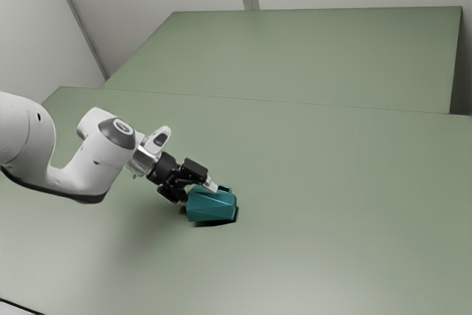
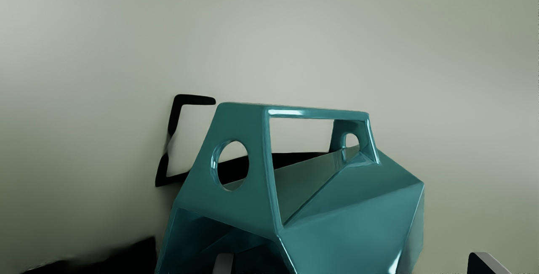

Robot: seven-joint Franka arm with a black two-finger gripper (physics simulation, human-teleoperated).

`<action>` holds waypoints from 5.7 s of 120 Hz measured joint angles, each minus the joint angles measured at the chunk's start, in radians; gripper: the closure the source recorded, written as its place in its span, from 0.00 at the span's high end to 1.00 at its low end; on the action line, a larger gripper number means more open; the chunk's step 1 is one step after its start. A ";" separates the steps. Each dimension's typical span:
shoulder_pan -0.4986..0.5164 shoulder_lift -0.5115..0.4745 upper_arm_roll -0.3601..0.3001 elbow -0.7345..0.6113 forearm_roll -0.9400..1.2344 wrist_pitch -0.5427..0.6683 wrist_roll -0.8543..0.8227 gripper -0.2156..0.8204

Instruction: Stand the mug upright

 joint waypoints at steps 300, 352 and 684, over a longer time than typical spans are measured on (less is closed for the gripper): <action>-0.010 -0.016 -0.135 0.262 1.067 -0.014 -0.317 0.04; 0.018 0.023 -0.126 0.256 1.111 0.030 -0.363 0.04; 0.009 -0.014 -0.137 0.625 1.092 -0.318 -0.495 0.68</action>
